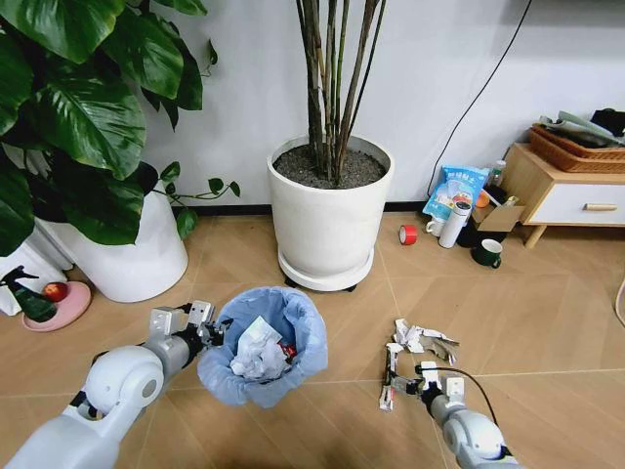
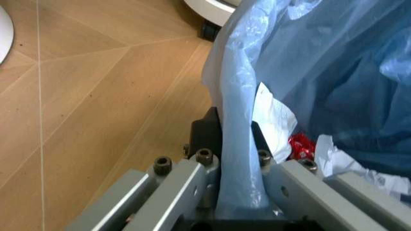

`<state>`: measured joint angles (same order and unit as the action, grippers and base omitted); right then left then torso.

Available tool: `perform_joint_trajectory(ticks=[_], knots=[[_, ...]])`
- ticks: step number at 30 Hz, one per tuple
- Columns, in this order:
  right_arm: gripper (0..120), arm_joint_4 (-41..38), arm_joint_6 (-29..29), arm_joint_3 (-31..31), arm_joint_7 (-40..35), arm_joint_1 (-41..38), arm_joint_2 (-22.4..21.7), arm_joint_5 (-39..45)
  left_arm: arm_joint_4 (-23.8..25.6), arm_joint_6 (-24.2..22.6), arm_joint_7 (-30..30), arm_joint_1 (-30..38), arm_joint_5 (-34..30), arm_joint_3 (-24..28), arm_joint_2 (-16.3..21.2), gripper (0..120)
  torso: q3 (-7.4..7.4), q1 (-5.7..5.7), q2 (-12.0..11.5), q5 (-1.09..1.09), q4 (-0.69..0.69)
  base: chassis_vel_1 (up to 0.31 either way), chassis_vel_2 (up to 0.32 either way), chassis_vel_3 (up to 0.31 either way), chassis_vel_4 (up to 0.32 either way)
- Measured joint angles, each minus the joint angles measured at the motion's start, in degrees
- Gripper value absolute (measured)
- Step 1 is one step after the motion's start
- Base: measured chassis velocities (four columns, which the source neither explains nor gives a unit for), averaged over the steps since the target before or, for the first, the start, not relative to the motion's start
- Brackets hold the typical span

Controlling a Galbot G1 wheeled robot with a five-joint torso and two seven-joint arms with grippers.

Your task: Pick up the trash bin and place the garbage on the floor into it.

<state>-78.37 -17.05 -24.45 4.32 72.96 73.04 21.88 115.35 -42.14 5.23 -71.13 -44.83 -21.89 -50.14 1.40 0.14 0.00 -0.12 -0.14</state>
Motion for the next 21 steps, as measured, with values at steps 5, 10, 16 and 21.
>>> perform_joint_trajectory(ticks=[5,10,16,21], knots=[[100,2.82,-0.08,0.87,0.03,-2.47,0.94,-0.52,-0.2,0.0,-0.01,0.16,0.0,0.17,-0.14,0,0.0,0.0,0.0,-0.01,-0.01,0.0,0.0,0.0,0.0],[96,6.19,-0.17,1.71,-0.18,-4.86,2.18,-1.31,-0.37,0.0,0.0,0.41,-0.04,0.22,-0.05,0,0.0,0.0,0.0,0.0,0.0,0.0,0.0,0.0,0.0],[77,8.83,0.21,2.12,-0.28,-5.89,2.89,-2.07,-0.48,0.0,0.0,0.35,-0.05,0.22,-0.11,0,0.0,0.0,0.0,0.0,0.0,0.0,0.0,0.0,0.0],[61,10.49,1.74,2.06,-0.35,-6.52,3.41,-2.6,-0.55,0.0,-0.05,0.43,-0.05,0.24,-0.15,0,-0.01,0.0,0.0,-0.05,-0.03,0.0,0.0,0.0,0.0]])
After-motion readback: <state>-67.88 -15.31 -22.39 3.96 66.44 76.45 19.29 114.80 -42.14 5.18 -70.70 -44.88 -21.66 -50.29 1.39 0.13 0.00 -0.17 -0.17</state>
